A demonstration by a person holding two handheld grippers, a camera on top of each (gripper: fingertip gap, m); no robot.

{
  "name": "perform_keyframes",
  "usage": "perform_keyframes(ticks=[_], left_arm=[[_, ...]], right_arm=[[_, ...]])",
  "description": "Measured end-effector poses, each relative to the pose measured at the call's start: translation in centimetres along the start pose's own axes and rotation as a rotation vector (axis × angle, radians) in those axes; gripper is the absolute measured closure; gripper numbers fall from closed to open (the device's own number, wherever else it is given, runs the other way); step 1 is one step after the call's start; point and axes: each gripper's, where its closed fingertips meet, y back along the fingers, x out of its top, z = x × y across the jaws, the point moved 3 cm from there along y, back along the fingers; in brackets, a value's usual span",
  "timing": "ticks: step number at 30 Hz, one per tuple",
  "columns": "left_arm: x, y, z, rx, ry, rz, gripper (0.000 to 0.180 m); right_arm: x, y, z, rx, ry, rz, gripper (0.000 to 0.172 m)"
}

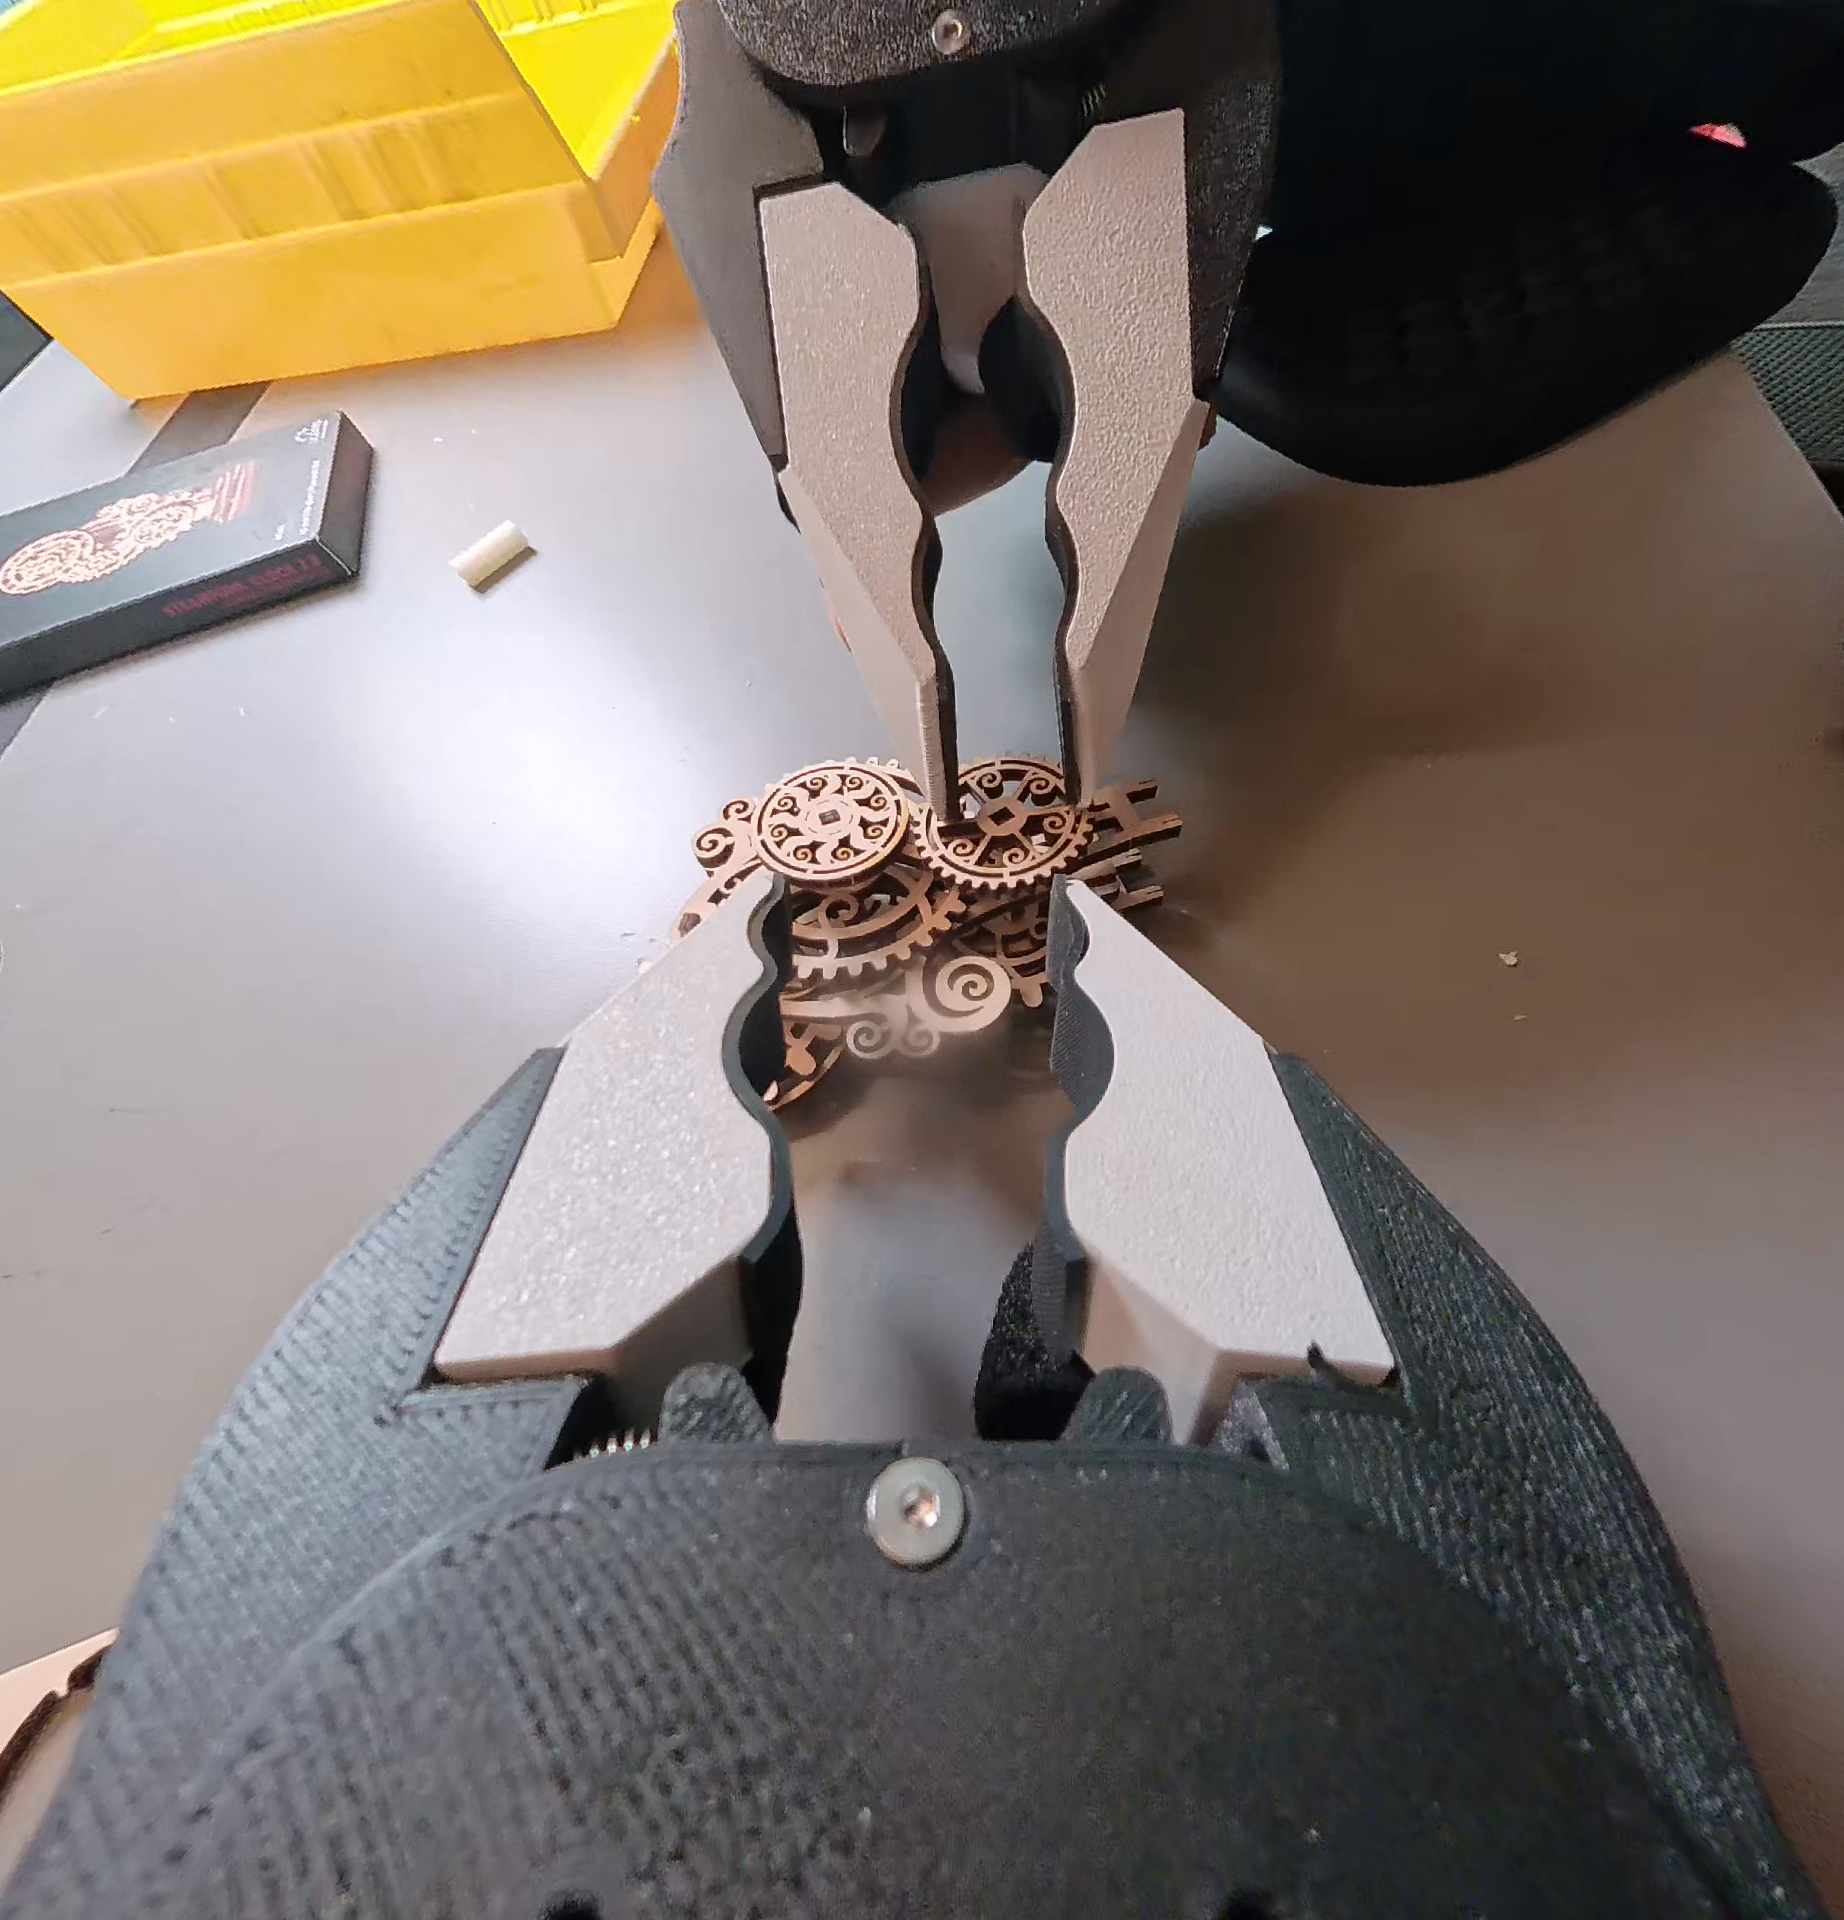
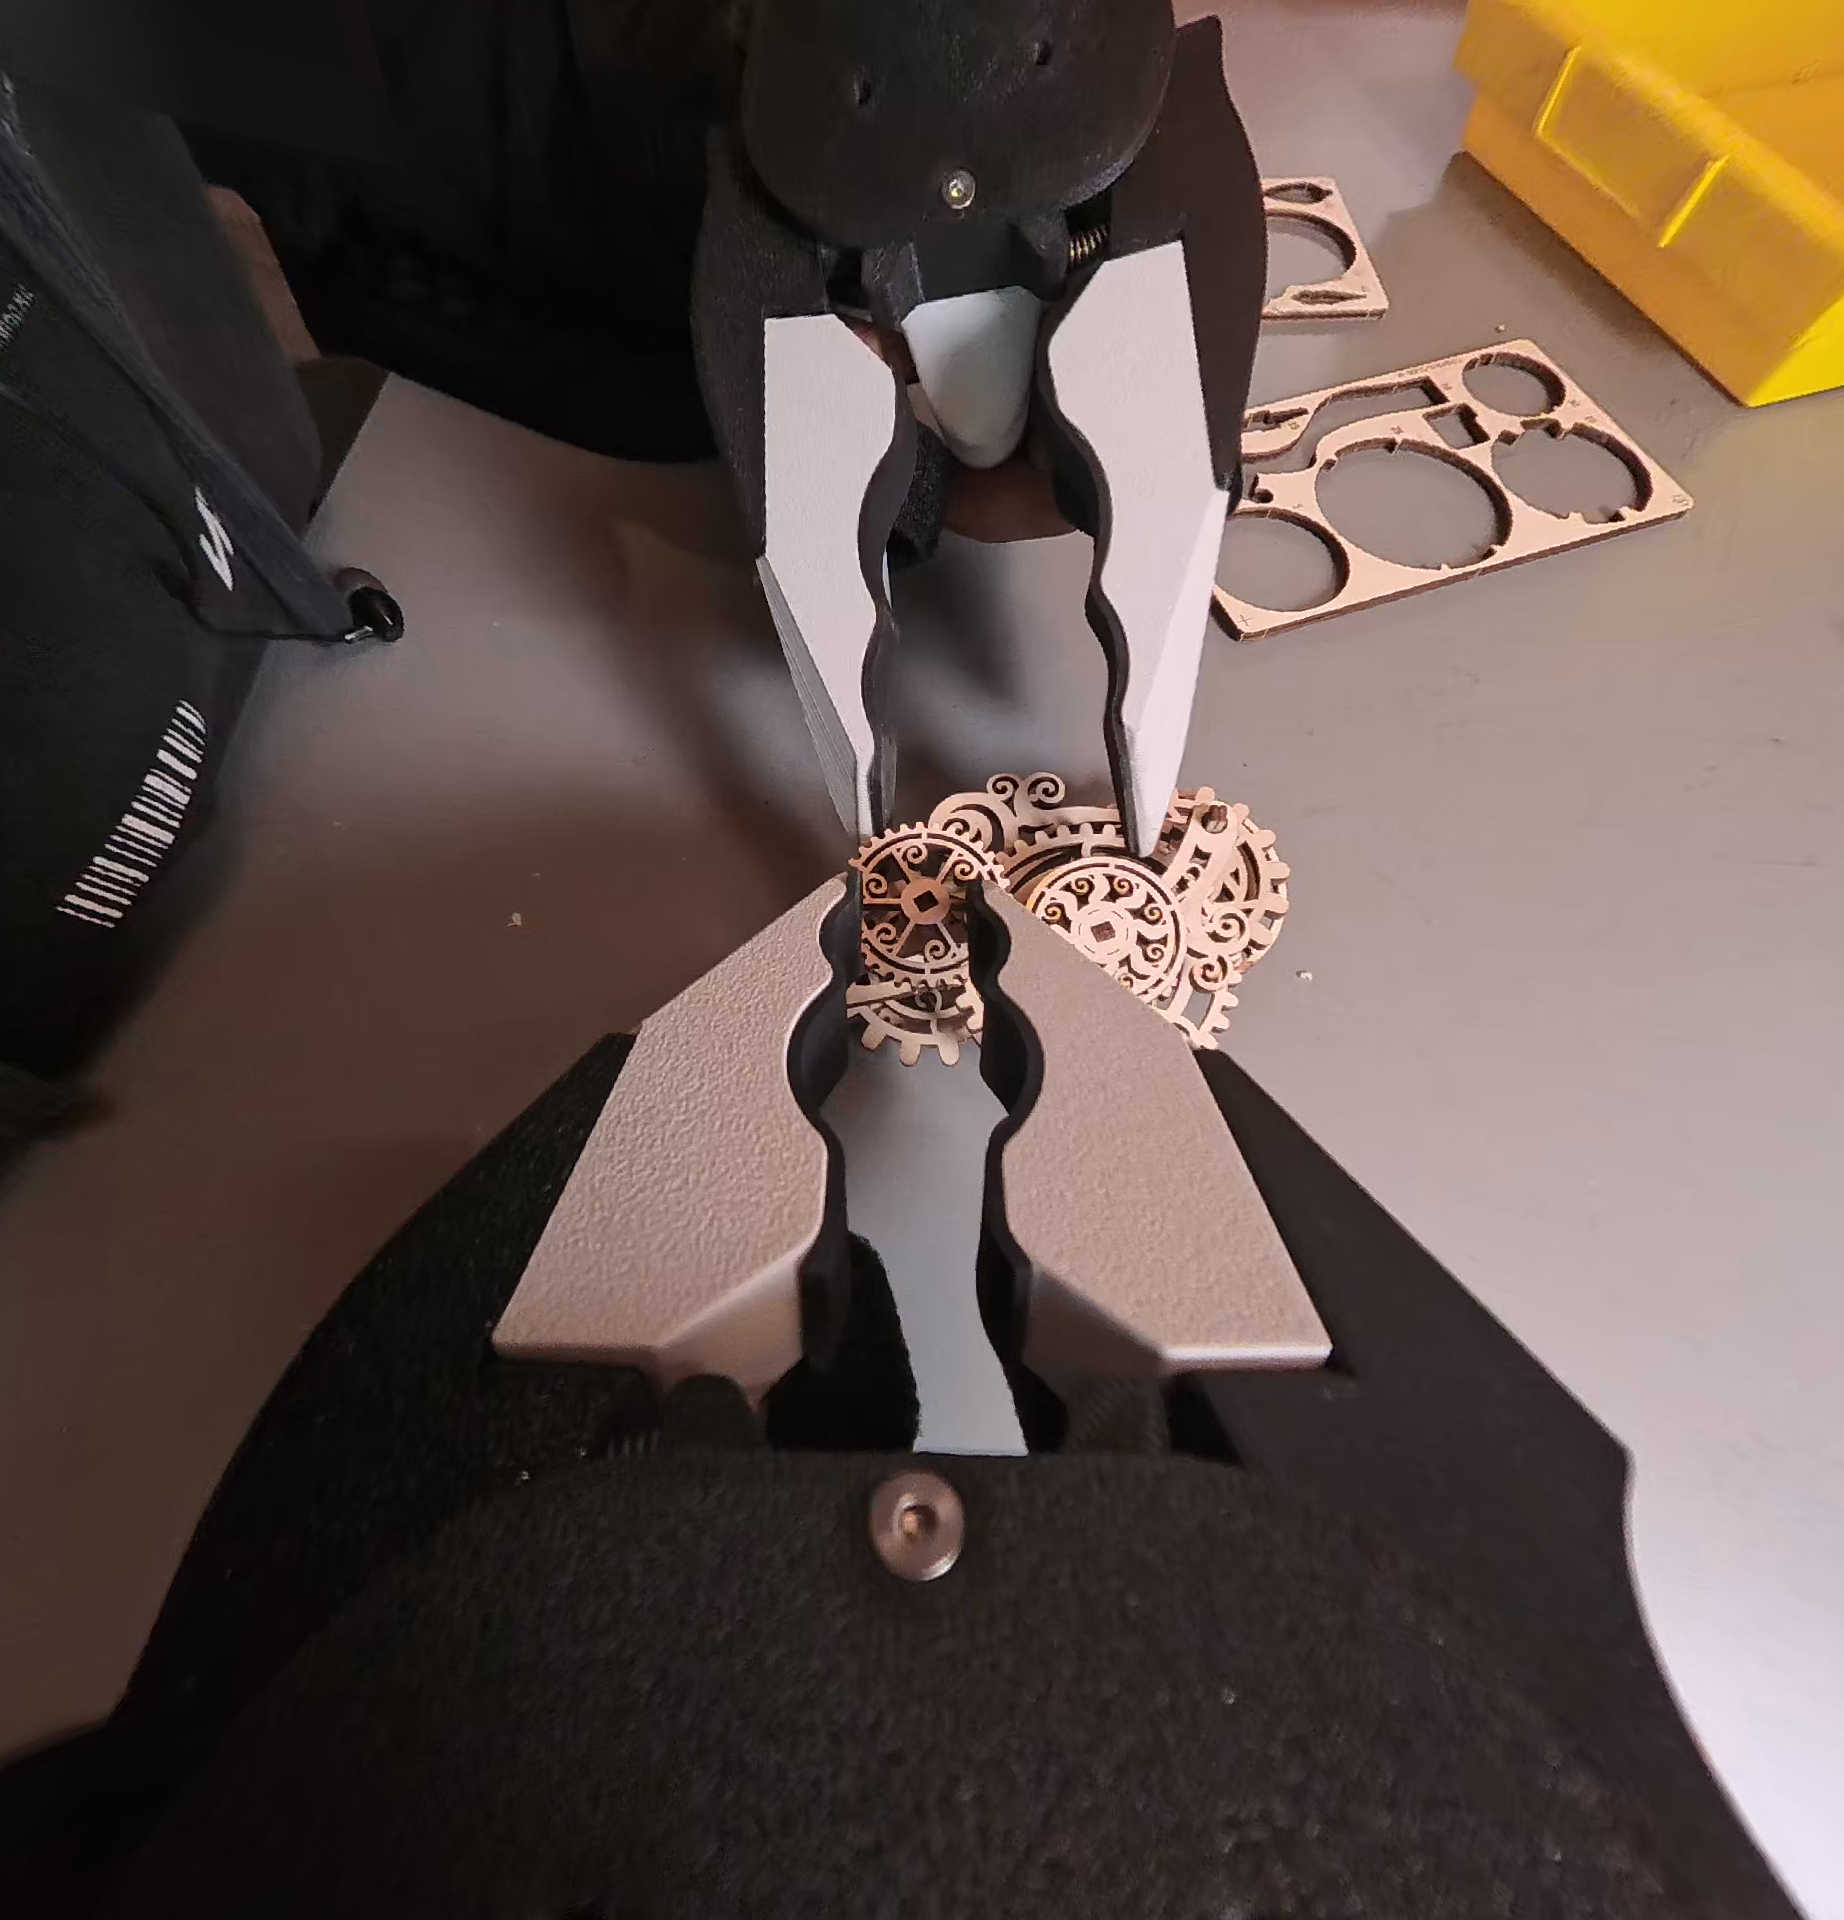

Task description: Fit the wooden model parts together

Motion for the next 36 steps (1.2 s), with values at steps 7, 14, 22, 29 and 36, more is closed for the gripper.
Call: perform_keyframes(ticks=[7, 14, 22, 29, 36], left_arm=[[-0.15, -0.08, 0.07, 0.002, -0.013, -0.015, 0.131], [-0.11, -0.12, 0.08, 0.012, -0.019, -0.021, 0.13], [-0.18, -0.23, -0.01, 0.025, -0.02, -0.03, 0.13], [-0.34, -0.2, -0.11, 0.023, -0.014, -0.036, 0.129], [-1.02, 0.2, -0.33, 0.023, -0.038, -0.056, 0.127]], right_arm=[[0.03, -0.08, -0.17, -0.007, -0.009, -0.031, 0.153], [-0.08, -0.03, -0.2, 0.002, -0.024, -0.036, 0.153], [-0.48, -0.05, -0.18, -0.007, -0.015, 0.002, 0.154], [-0.36, -0.25, -0.11, -0.01, -0.024, -0.006, 0.154], [0.09, -0.32, -0.24, -0.044, 0.037, -0.143, 0.155]])
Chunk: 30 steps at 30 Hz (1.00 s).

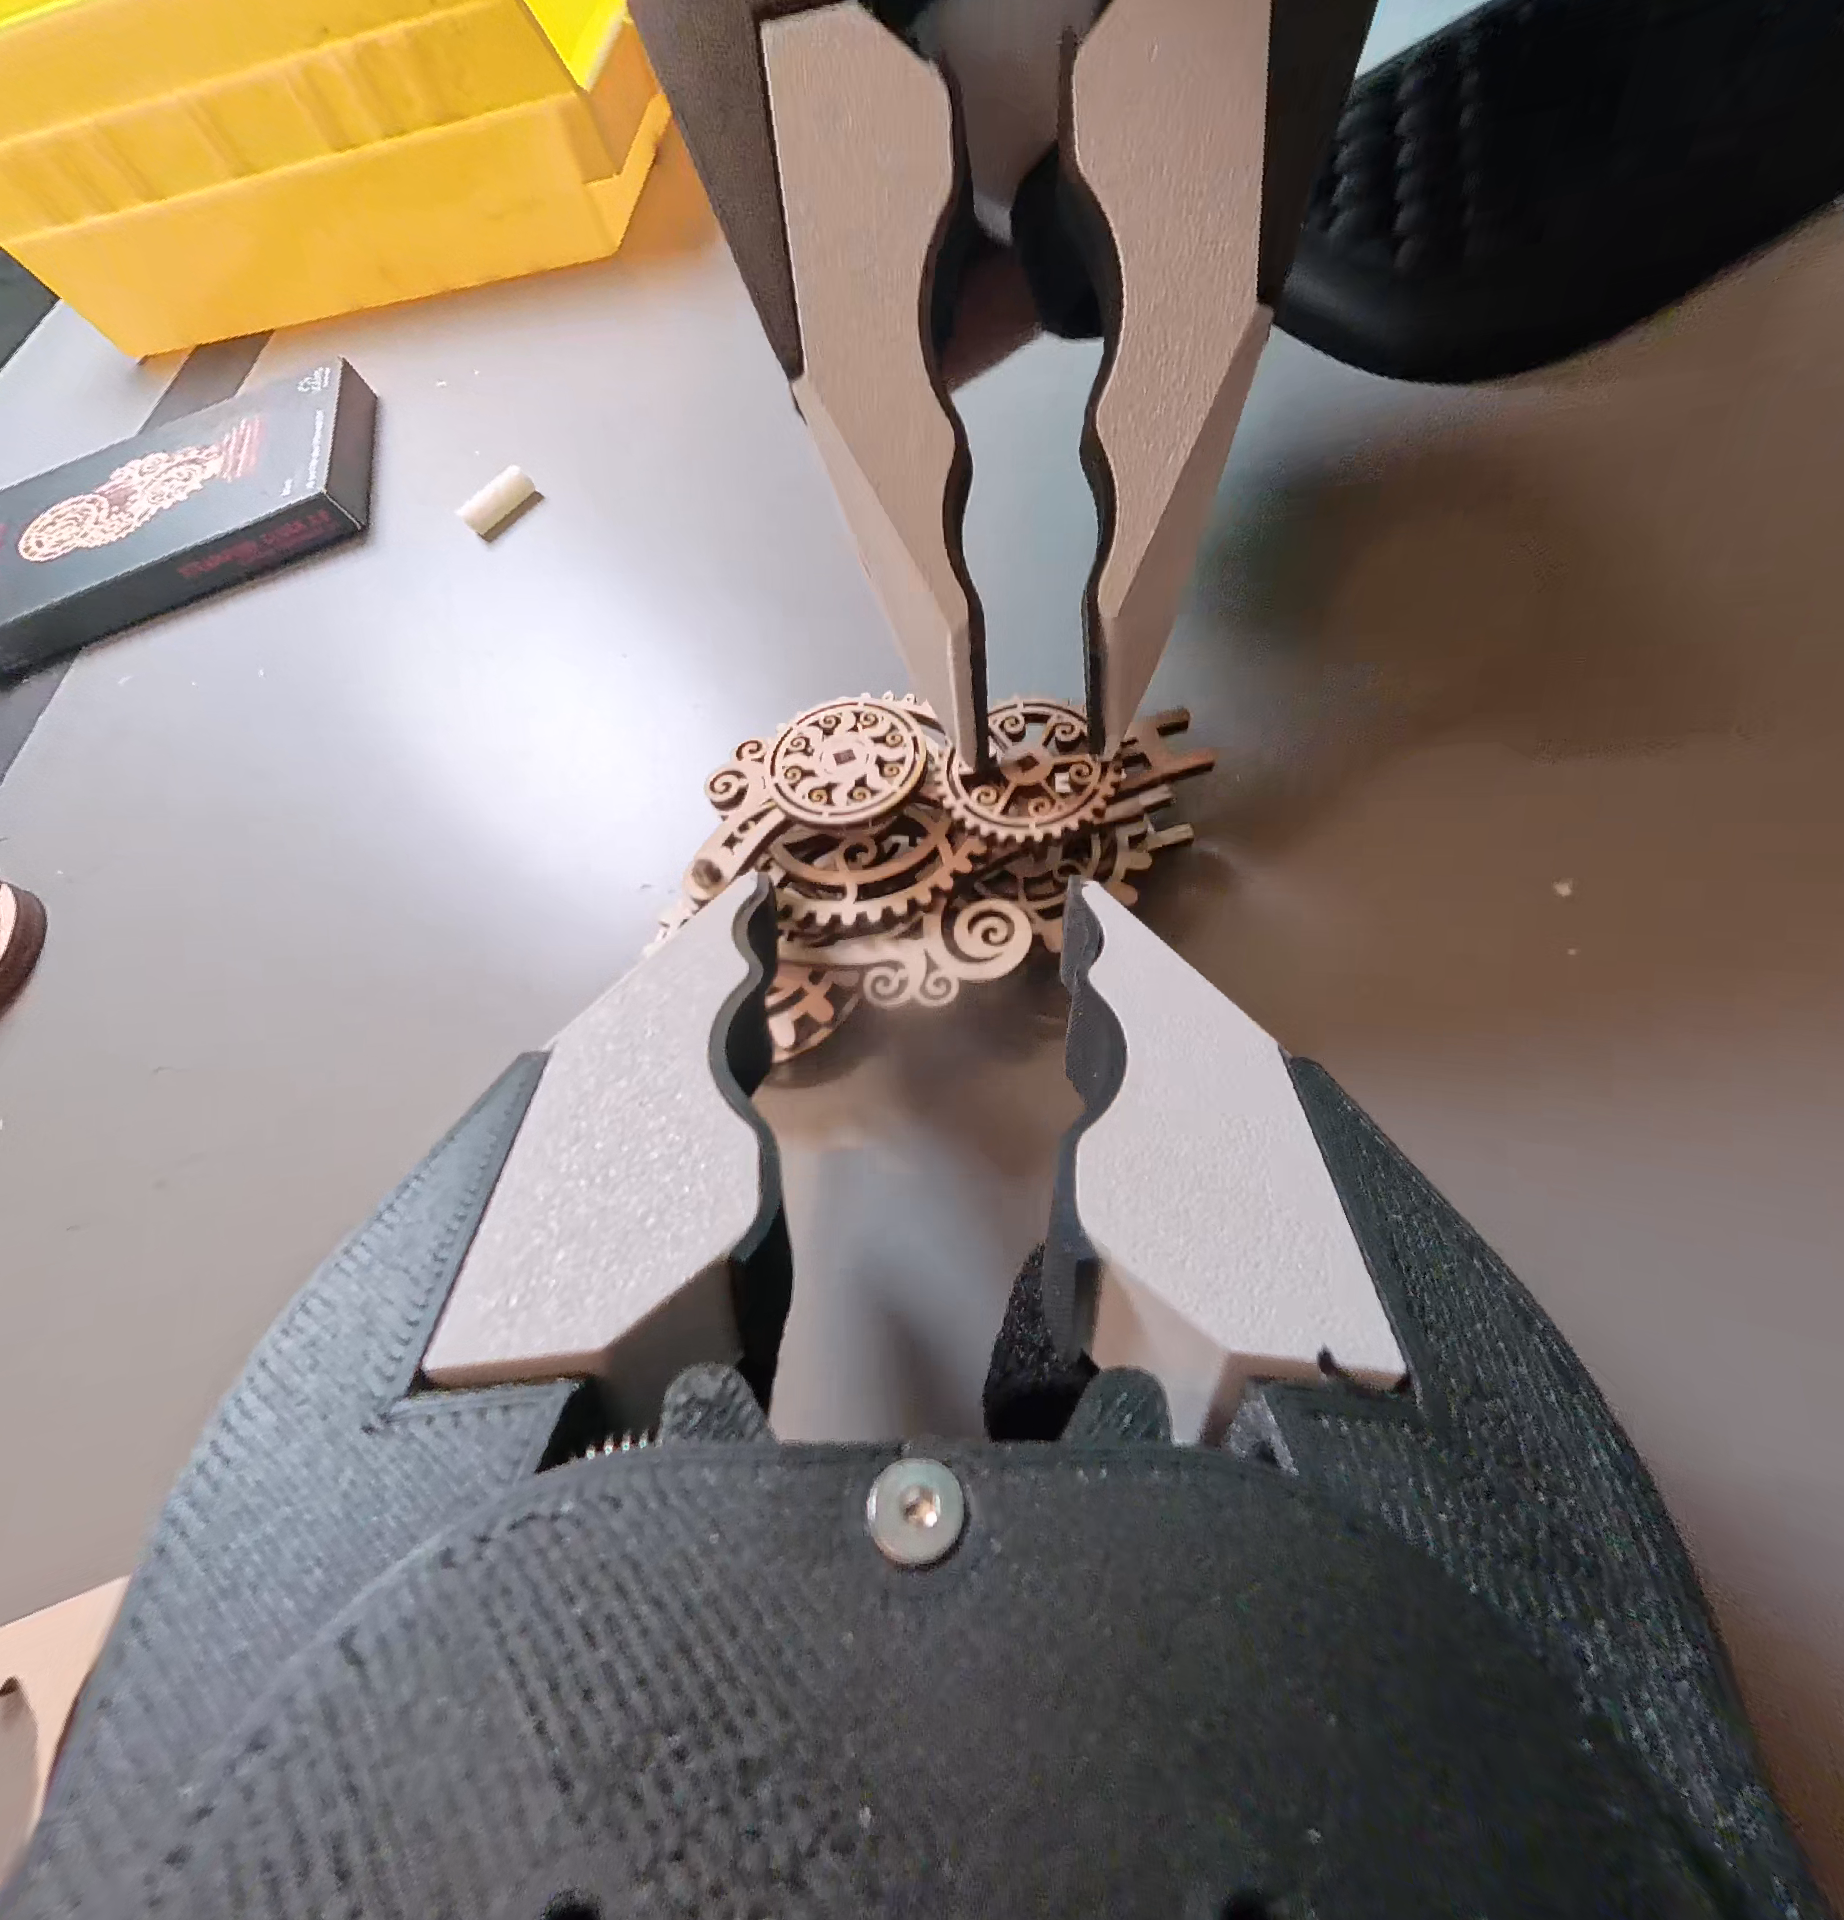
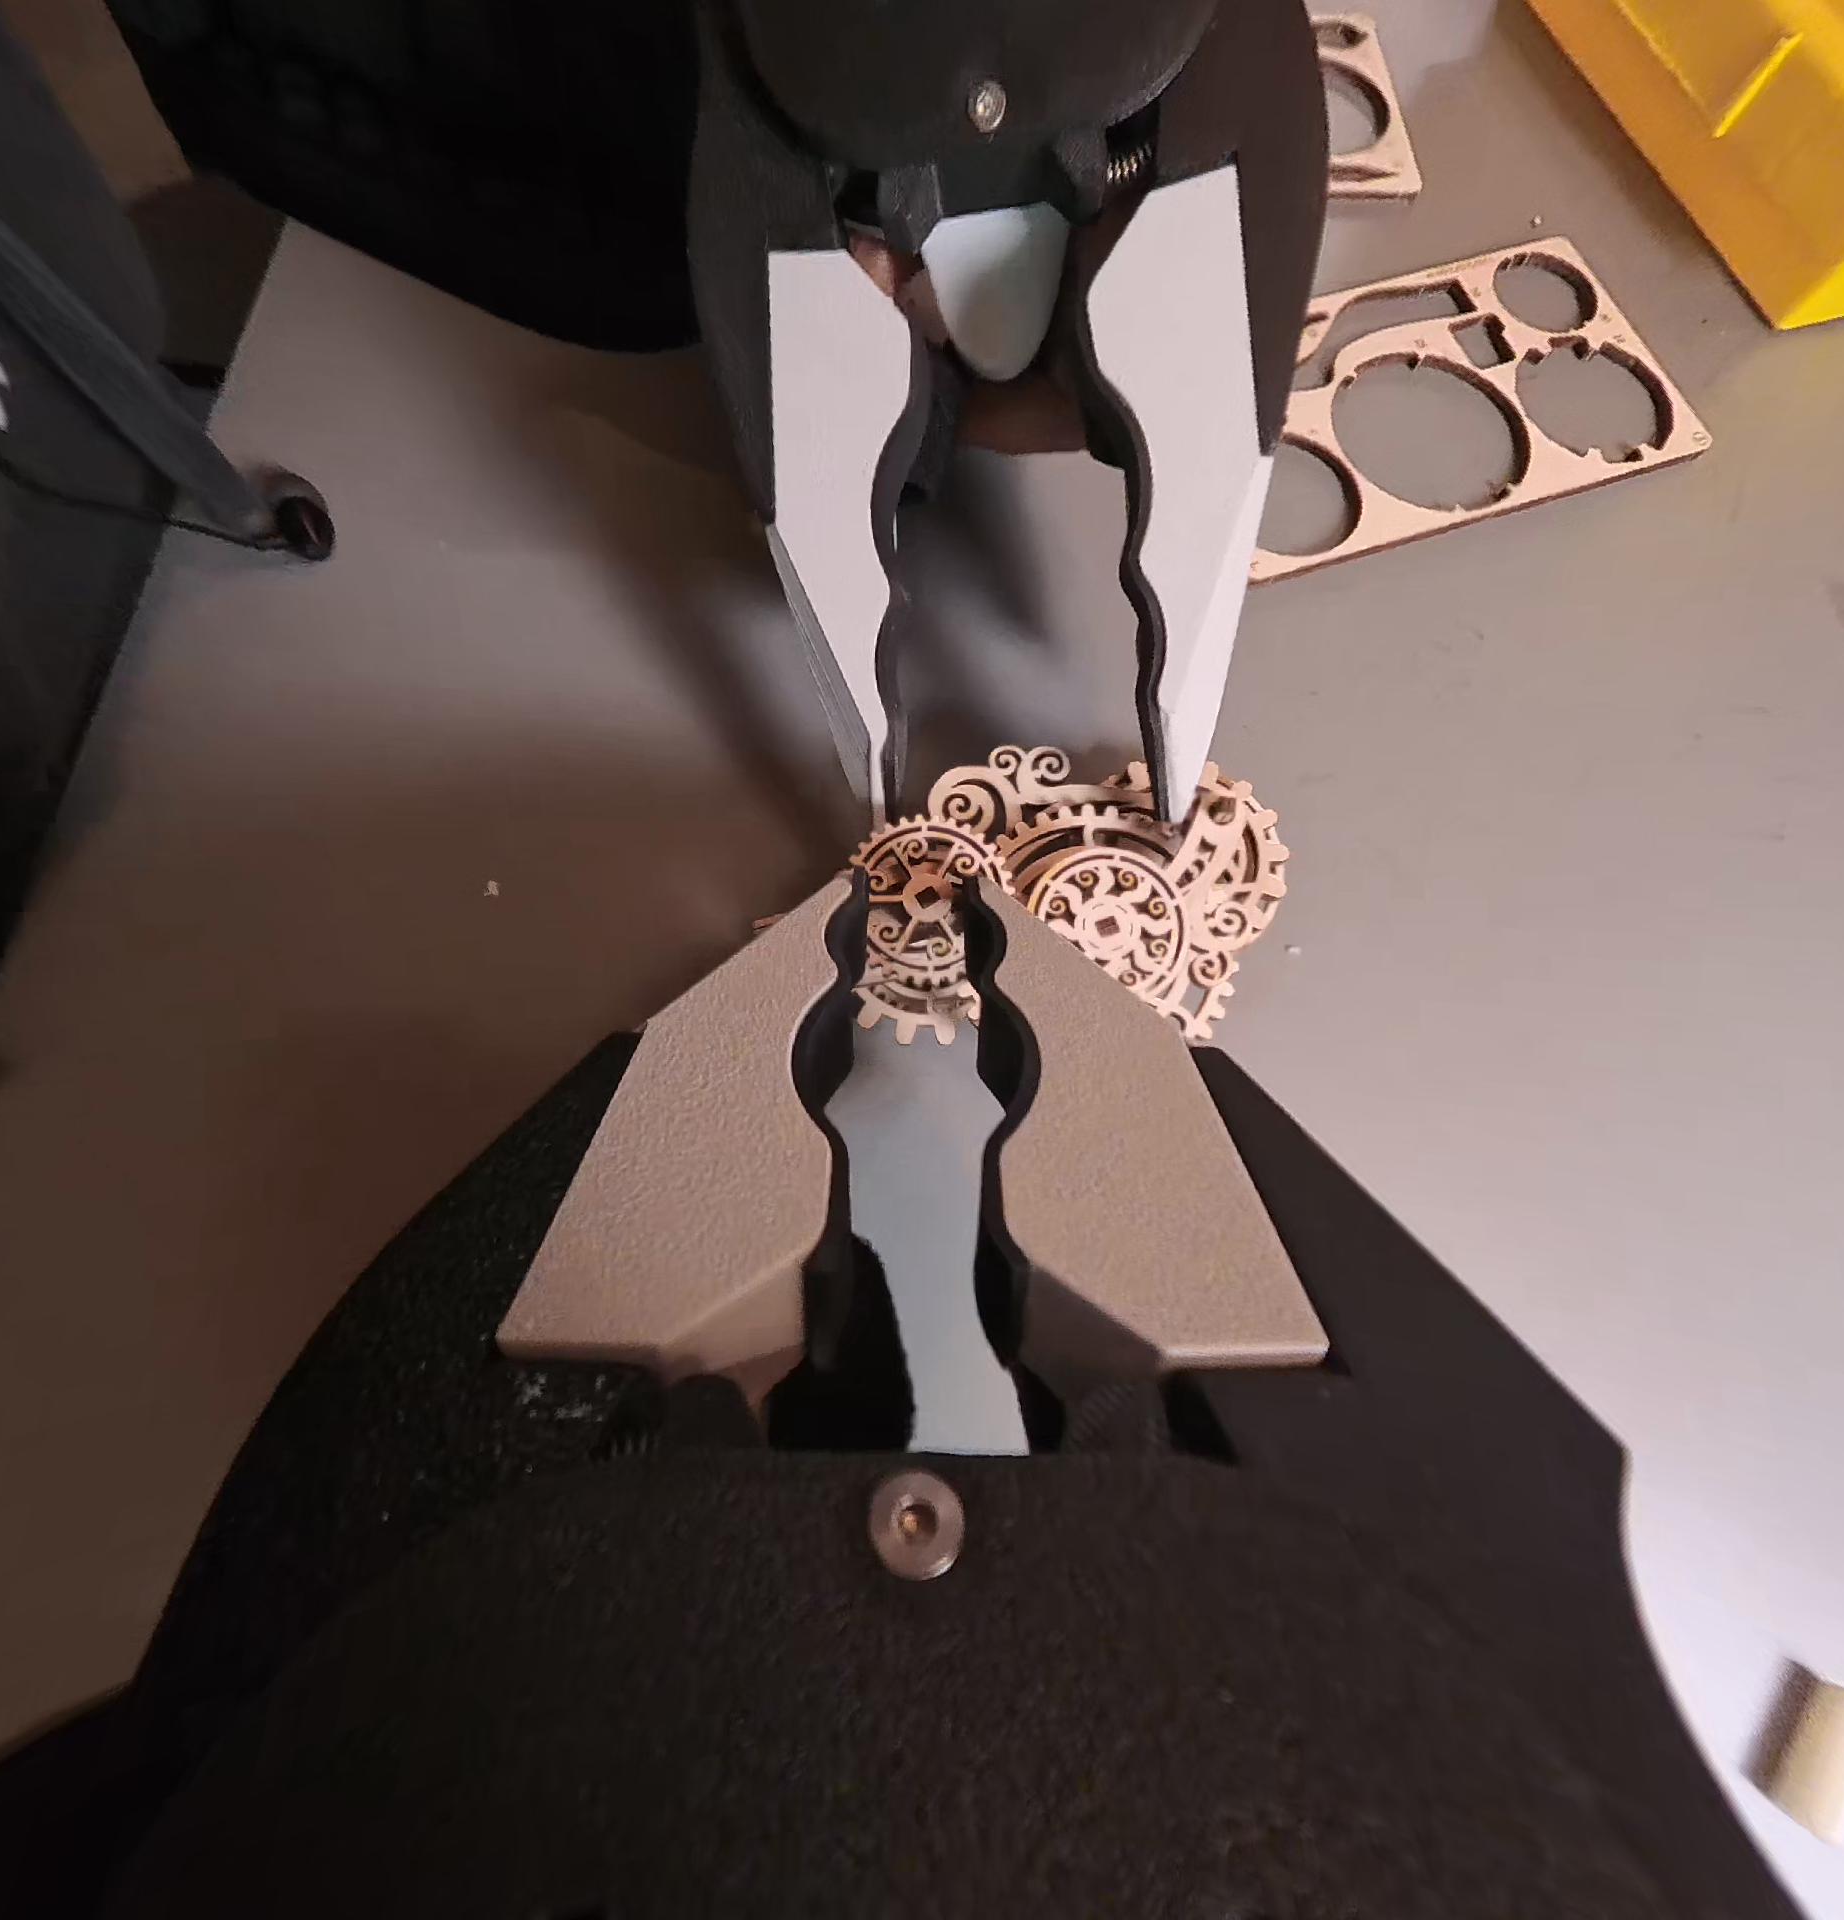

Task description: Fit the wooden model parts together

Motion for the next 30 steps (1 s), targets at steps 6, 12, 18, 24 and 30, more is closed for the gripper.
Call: perform_keyframes(ticks=[6, 12, 18, 24, 30], left_arm=[[0.2, 1.7, -1.5, 0.027, 0.004, 0.06, 0.131], [-0.2, 1.9, -2.6, 0.081, 0.014, 0.054, 0.135], [0.6, 2.1, -2.5, 0.052, 0.076, 0.108, 0.133], [0.5, 1.8, -2.0, 0.024, 0.071, 0.094, 0.127], [0.7, 1.0, -1.0, 0.003, 0.064, 0.091, 0.118]], right_arm=[[1.0, 0.3, -0.3, -0.036, -0.004, -0.03, 0.144], [0.3, -0.2, -0.3, -0.083, -0.043, -0.089, 0.149], [1.2, 2.2, 0.5, -0.175, -0.124, -0.006, 0.145], [-0.6, 3.4, 0.3, -0.24, -0.174, -0.004, 0.138], [-1.4, 1.7, -0.1, -0.231, -0.183, 0.07, 0.136]])
